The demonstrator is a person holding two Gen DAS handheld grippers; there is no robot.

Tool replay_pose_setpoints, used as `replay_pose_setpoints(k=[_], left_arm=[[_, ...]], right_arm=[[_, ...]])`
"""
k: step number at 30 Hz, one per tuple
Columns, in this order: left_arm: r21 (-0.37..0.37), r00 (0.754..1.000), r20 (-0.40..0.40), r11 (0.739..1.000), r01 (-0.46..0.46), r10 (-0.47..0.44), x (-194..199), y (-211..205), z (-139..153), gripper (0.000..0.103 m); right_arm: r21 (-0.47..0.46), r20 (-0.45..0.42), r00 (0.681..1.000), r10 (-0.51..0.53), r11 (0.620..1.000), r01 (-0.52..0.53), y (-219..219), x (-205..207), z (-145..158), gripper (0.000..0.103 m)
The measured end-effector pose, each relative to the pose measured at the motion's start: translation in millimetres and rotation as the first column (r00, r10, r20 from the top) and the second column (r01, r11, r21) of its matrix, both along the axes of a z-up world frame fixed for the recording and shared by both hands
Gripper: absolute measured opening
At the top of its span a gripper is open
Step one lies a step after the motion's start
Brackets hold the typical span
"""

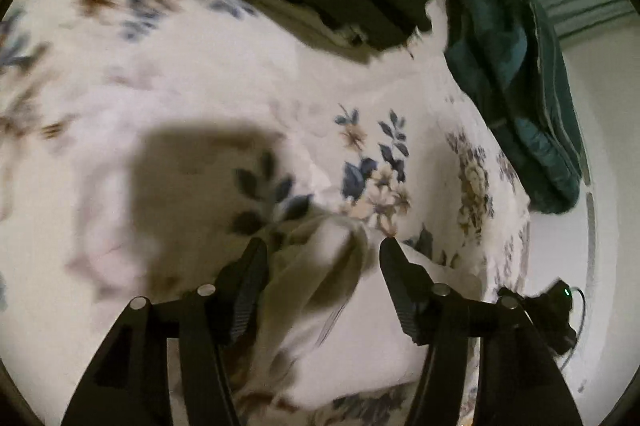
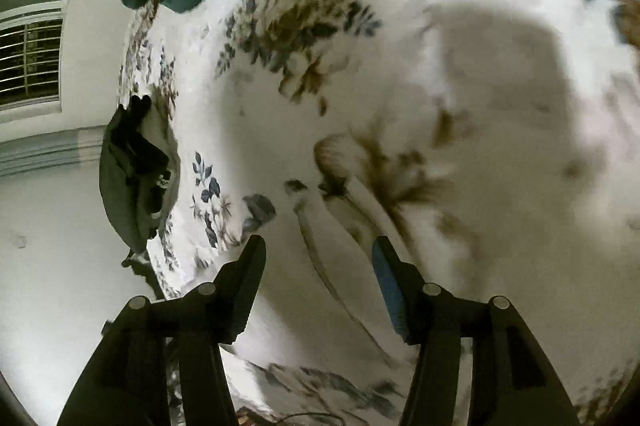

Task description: Fold small clothes

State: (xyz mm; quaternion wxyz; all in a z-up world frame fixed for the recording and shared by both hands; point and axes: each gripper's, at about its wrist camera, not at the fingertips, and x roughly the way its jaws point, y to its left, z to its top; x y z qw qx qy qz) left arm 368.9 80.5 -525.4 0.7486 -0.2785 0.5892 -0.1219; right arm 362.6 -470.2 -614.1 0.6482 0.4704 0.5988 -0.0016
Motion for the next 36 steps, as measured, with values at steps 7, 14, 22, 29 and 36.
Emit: replay_pose_setpoints(k=[7, 14, 22, 29, 36], left_arm=[[-0.011, 1.0, -0.004, 1.0, -0.022, 0.022, 14.7, -9.4, -23.8, 0.012], [-0.118, 0.997, -0.059, 0.991, -0.058, 0.051, 22.0, 4.7, -43.7, 0.015], [-0.14, 0.998, -0.048, 0.989, -0.053, 0.046, 3.0, 19.6, -7.3, 0.04], [-0.112, 0.993, -0.044, 0.987, -0.113, 0.108, -35.6, 22.7, -1.7, 0.042], [-0.203, 0.987, -0.068, 0.967, -0.154, 0.143, -38.3, 6.4, -21.3, 0.004]], right_arm=[[-0.035, -0.009, 0.998, -0.069, 0.997, 0.068, 7.9, 13.1, -15.3, 0.007], [-0.109, -0.071, 0.986, -0.149, 0.984, 0.14, -9.3, 14.8, -33.3, 0.005], [-0.08, -0.048, 0.998, -0.032, 0.996, 0.028, -7.1, 14.1, -1.1, 0.055], [-0.014, -0.128, 0.991, 0.049, 0.999, -0.051, 6.4, -31.4, -13.9, 0.055], [-0.011, -0.067, 0.998, -0.014, 1.0, 0.013, 11.2, -52.3, -13.0, 0.009]])
